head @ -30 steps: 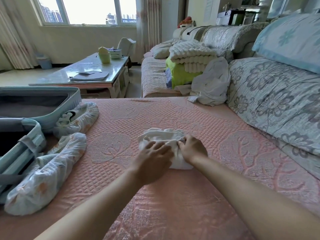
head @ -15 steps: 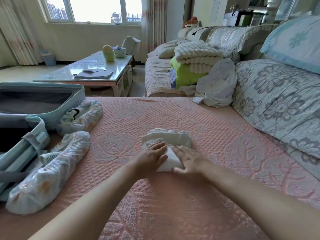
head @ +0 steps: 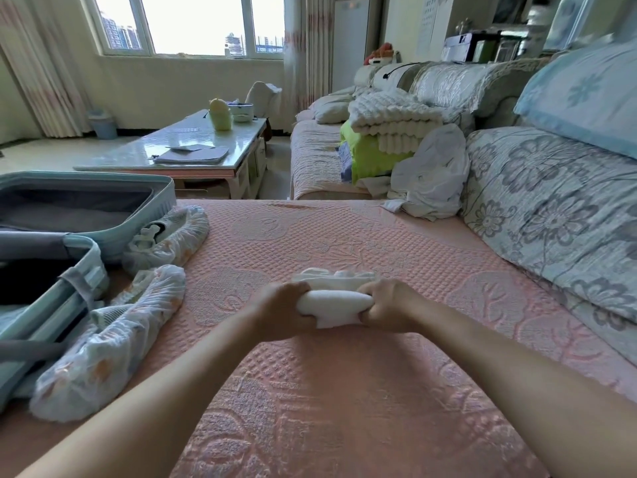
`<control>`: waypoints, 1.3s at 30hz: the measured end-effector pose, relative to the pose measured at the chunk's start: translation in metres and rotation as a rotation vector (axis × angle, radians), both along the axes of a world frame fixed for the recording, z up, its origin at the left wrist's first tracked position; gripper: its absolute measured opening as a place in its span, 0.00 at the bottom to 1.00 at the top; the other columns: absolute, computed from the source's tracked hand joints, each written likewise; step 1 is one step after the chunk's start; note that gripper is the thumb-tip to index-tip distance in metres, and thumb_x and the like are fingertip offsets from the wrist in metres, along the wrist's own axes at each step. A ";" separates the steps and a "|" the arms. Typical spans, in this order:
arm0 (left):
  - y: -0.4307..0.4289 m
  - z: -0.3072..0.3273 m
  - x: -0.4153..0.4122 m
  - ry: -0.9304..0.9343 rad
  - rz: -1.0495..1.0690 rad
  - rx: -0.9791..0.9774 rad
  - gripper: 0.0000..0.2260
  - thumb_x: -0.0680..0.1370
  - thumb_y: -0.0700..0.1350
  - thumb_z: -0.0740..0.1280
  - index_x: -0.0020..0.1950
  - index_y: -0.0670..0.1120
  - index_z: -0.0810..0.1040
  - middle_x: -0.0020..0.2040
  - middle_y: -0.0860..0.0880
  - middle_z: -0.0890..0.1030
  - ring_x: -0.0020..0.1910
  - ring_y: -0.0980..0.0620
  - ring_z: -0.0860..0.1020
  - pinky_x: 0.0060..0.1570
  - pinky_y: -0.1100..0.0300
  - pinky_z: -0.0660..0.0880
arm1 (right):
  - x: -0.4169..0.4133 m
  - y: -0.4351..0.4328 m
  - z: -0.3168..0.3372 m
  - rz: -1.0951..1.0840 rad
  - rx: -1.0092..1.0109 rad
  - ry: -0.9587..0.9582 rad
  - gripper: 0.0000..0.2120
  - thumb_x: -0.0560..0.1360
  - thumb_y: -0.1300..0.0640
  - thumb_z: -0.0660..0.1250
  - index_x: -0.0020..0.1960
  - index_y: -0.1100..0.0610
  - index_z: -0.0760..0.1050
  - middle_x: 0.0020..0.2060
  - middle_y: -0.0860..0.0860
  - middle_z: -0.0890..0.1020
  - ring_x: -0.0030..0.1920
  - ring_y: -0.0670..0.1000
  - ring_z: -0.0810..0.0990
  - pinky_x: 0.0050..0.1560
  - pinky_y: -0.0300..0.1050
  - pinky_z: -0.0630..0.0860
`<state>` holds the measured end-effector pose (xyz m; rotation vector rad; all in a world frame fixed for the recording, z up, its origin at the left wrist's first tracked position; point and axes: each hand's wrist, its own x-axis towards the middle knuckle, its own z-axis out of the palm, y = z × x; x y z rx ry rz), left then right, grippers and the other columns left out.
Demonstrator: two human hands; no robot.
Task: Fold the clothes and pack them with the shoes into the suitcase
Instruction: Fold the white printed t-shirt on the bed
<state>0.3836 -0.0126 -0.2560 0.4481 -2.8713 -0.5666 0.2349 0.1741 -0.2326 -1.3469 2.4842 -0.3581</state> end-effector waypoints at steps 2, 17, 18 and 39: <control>-0.002 0.006 0.006 0.040 0.031 0.266 0.12 0.63 0.57 0.69 0.44 0.55 0.78 0.40 0.53 0.80 0.41 0.50 0.79 0.40 0.56 0.75 | -0.002 0.009 0.009 -0.048 -0.110 -0.175 0.18 0.65 0.51 0.65 0.52 0.51 0.83 0.48 0.47 0.86 0.45 0.49 0.83 0.42 0.49 0.82; 0.030 0.009 -0.034 0.162 0.038 -0.291 0.17 0.83 0.49 0.58 0.72 0.52 0.71 0.72 0.53 0.71 0.71 0.50 0.68 0.71 0.53 0.58 | -0.005 -0.029 -0.024 -0.432 -0.224 0.123 0.25 0.81 0.49 0.61 0.75 0.55 0.62 0.67 0.60 0.73 0.65 0.61 0.75 0.62 0.52 0.72; 0.032 0.005 -0.040 0.073 0.021 -0.292 0.18 0.84 0.50 0.55 0.74 0.52 0.69 0.75 0.53 0.68 0.75 0.50 0.64 0.74 0.53 0.54 | -0.005 -0.032 -0.024 -0.425 -0.200 0.197 0.25 0.80 0.51 0.61 0.75 0.55 0.62 0.68 0.59 0.69 0.66 0.61 0.72 0.64 0.53 0.70; -0.018 -0.022 -0.047 -0.136 0.031 -0.149 0.24 0.85 0.54 0.50 0.81 0.49 0.56 0.81 0.52 0.55 0.80 0.52 0.50 0.77 0.55 0.48 | -0.027 -0.047 -0.048 -0.083 0.104 0.062 0.30 0.81 0.42 0.51 0.81 0.41 0.48 0.79 0.53 0.60 0.78 0.57 0.56 0.77 0.56 0.54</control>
